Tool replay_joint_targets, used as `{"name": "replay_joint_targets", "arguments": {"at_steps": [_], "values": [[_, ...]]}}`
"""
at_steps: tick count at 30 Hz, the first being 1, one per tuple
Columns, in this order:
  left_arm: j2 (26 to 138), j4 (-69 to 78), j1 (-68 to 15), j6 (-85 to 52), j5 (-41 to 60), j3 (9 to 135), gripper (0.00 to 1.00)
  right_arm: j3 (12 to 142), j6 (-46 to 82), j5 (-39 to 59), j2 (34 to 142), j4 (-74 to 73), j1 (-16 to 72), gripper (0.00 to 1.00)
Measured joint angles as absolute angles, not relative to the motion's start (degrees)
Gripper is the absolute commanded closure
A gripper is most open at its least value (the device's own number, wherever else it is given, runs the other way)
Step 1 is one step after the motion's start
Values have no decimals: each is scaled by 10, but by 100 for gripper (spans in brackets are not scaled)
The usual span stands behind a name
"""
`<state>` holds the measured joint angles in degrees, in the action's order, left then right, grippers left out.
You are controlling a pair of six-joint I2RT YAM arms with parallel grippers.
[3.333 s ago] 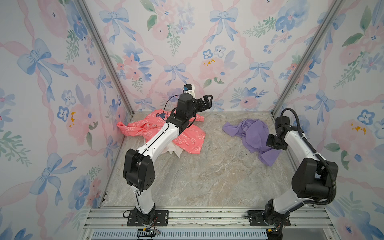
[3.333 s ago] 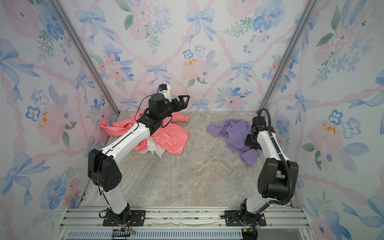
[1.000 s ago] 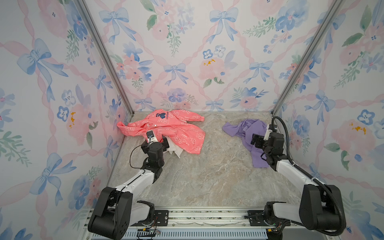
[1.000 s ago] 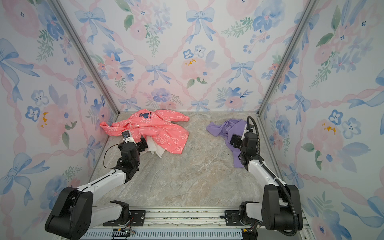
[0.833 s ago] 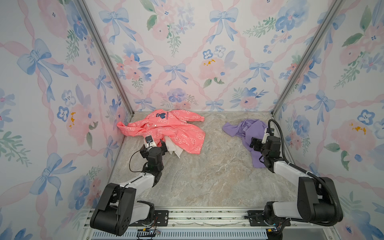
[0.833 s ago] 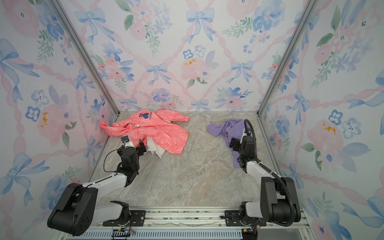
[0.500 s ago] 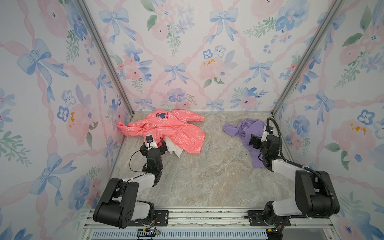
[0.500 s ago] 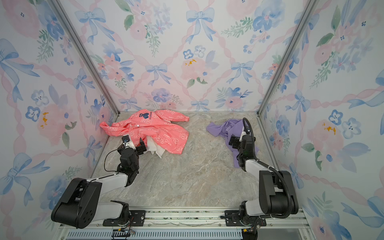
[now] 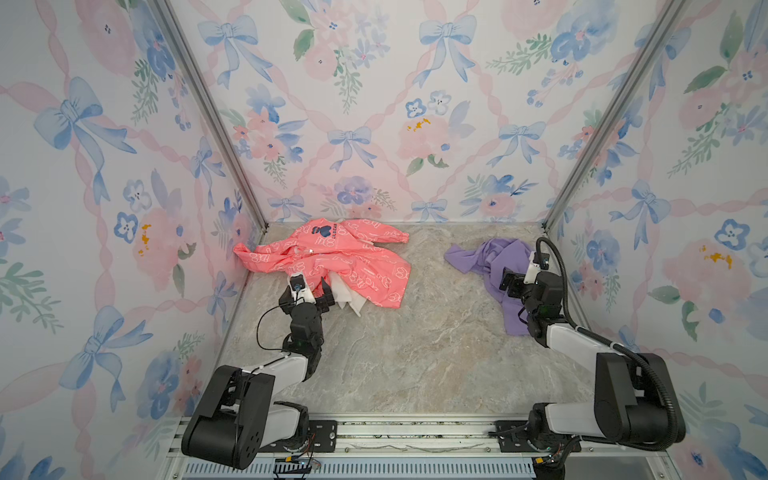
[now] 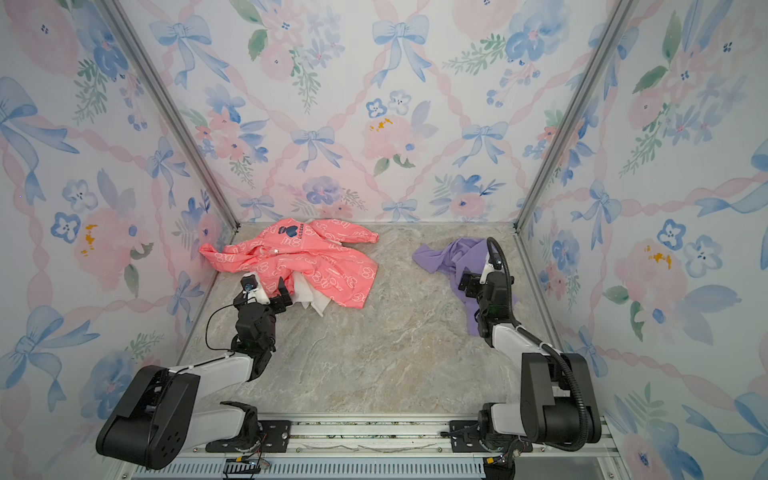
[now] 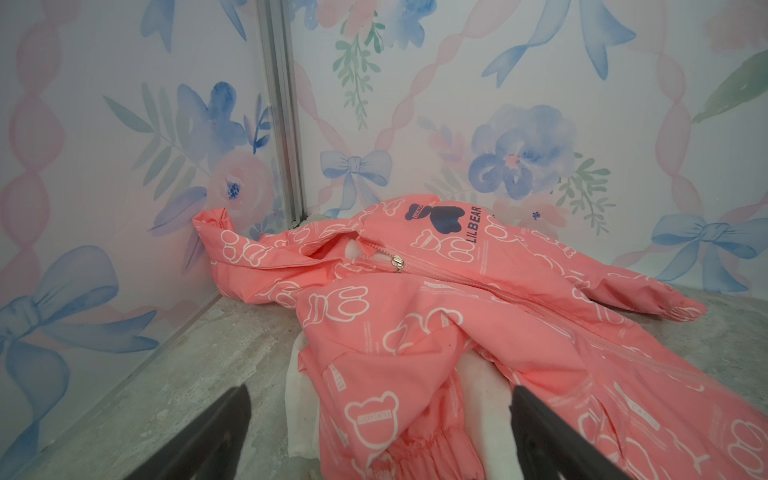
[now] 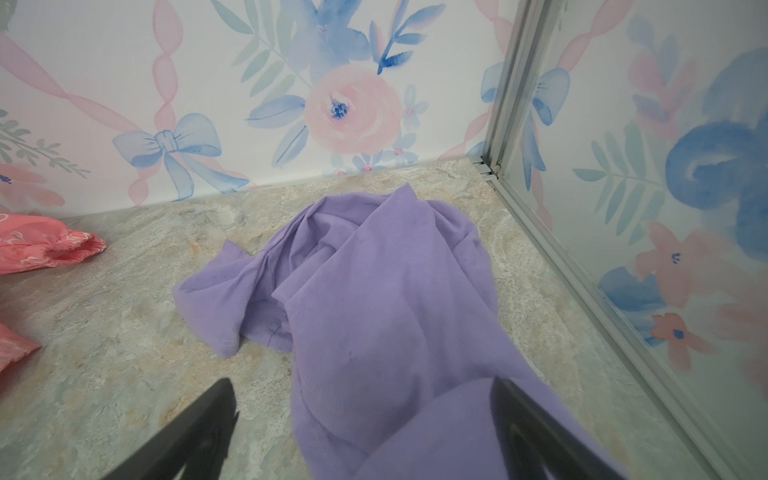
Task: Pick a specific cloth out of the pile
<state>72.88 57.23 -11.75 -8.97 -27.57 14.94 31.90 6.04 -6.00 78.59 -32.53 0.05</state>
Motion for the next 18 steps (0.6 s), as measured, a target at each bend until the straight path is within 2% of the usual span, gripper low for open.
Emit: {"name": "replay_joint_targets", "arguments": {"at_steps": [10,18], "values": [[699,590,-116,-90,-265,104,2,261,50,-57,758,-328,1,3],[749,628,-116,-85,-261,88,2,251,34,-53,808,-371,1,3]]}}
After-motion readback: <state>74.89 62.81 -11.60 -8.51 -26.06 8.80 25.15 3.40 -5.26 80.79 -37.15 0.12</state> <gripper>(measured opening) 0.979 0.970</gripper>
